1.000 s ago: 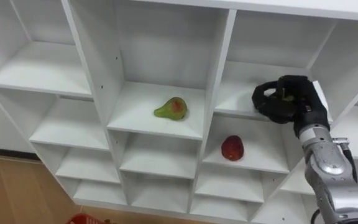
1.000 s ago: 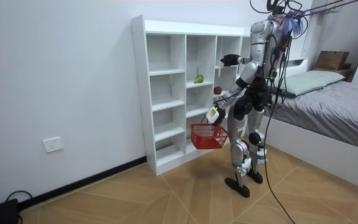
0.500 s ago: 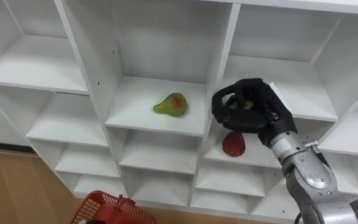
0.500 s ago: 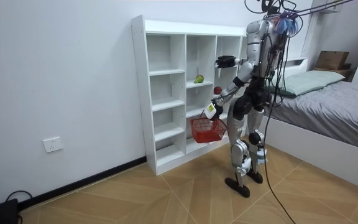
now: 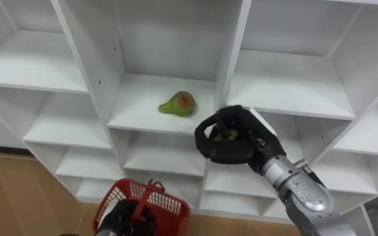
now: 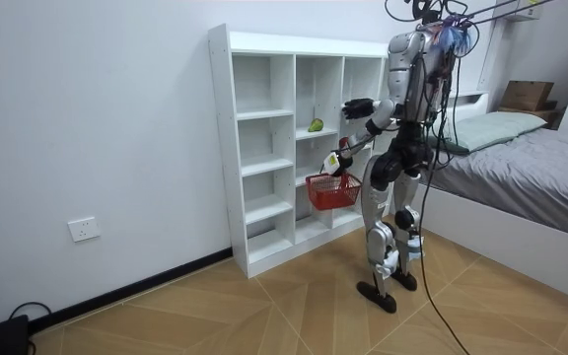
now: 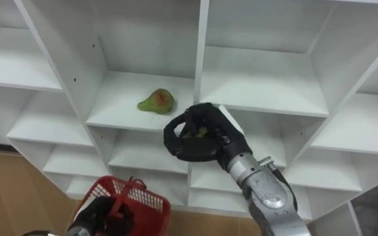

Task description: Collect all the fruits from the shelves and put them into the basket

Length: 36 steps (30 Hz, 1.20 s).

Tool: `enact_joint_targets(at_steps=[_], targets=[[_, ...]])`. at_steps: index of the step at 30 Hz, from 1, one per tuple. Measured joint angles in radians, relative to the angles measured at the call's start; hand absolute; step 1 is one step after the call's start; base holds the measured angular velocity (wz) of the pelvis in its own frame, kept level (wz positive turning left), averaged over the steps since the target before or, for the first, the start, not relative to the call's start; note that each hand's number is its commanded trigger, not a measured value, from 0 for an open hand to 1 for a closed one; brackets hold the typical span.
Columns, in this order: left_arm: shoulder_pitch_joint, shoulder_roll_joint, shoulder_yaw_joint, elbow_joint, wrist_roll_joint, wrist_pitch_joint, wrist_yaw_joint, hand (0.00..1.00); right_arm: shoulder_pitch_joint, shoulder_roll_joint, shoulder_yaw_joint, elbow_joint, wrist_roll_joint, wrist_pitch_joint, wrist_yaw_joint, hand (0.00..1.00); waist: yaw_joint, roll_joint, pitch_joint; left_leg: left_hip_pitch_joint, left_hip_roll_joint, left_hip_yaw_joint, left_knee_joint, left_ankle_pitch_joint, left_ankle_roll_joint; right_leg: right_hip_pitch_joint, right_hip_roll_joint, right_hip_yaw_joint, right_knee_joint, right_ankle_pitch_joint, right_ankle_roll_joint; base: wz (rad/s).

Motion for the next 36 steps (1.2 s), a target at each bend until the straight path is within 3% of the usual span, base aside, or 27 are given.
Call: enact_joint_targets(at_steps=[1, 3, 7, 10, 15, 17, 20, 28, 36], targets=[[-0.010, -0.001, -0.009, 0.000, -0.004, -0.015, 0.000, 1.00, -0.001, 0.006, 0.008, 0.016, -0.004, -0.001, -0.002, 1.00, 0.001, 0.004, 0.0021, -0.007, 0.000, 0.003, 0.000, 0.000, 0.000, -0.010, 0.000, 0.000, 0.004, 0.000, 0.000, -0.07], [-0.024, -0.001, -0.018, -0.001, -0.014, -0.030, -0.003, 1.00, -0.003, 0.007, 0.027, 0.036, -0.038, -0.001, -0.001, 1.00, 0.000, 0.009, -0.0011, -0.041, 0.000, 0.009, 0.005, 0.003, 0.001, -0.047, -0.001, -0.002, 0.013, 0.001, -0.001, -0.06], [-0.036, -0.002, -0.027, -0.024, -0.014, -0.034, -0.024, 1.00, -0.025, 0.011, 0.039, 0.113, -0.108, -0.017, -0.004, 1.00, -0.004, 0.008, -0.0015, -0.095, 0.000, -0.008, 0.032, 0.006, 0.001, -0.093, -0.008, -0.014, 0.026, 0.001, -0.002, 0.10], [-0.047, -0.002, -0.037, -0.033, -0.014, -0.057, -0.041, 1.00, -0.063, 0.017, 0.039, 0.211, -0.126, -0.027, -0.017, 1.00, 0.001, 0.009, -0.0011, -0.132, -0.001, -0.012, 0.040, 0.007, 0.003, -0.128, -0.012, -0.022, 0.039, 0.001, -0.002, 0.11], [-0.060, -0.002, -0.037, -0.033, -0.023, -0.058, -0.047, 1.00, -0.112, 0.046, 0.038, 0.319, -0.147, -0.038, -0.060, 1.00, 0.000, 0.012, 0.0011, -0.150, -0.003, -0.014, 0.045, 0.008, 0.005, -0.144, -0.014, -0.023, 0.039, 0.001, -0.002, 0.01], [-0.078, -0.006, -0.039, -0.033, -0.033, -0.067, -0.062, 1.00, -0.122, 0.047, 0.040, 0.336, -0.146, -0.041, -0.075, 1.00, 0.000, 0.020, 0.0075, -0.161, -0.003, -0.015, 0.053, 0.008, 0.005, -0.148, -0.015, -0.027, 0.039, 0.001, -0.002, 0.06], [-0.106, -0.005, -0.060, -0.040, -0.046, -0.078, -0.068, 1.00, -0.159, 0.047, 0.048, 0.403, -0.146, -0.056, -0.090, 1.00, -0.003, 0.025, 0.0099, -0.191, -0.003, -0.019, 0.060, 0.011, 0.005, -0.180, -0.019, -0.038, 0.058, 0.001, -0.002, 0.08], [-0.103, -0.002, -0.153, -0.147, -0.162, -0.086, -0.090, 1.00, -0.163, 0.048, 0.049, 0.478, -0.143, -0.060, -0.158, 1.00, -0.004, 0.025, 0.0095, -0.232, -0.010, -0.018, 0.063, 0.018, 0.010, -0.222, -0.026, -0.043, 0.061, 0.001, -0.002, 0.00], [-0.112, -0.002, -0.176, -0.173, -0.189, -0.096, -0.123, 1.00, -0.167, 0.050, 0.077, 0.498, -0.142, -0.060, -0.193, 1.00, -0.004, 0.026, 0.0088, -0.233, -0.010, -0.016, 0.062, 0.018, 0.010, -0.223, -0.026, -0.041, 0.058, 0.001, -0.002, 0.00]])
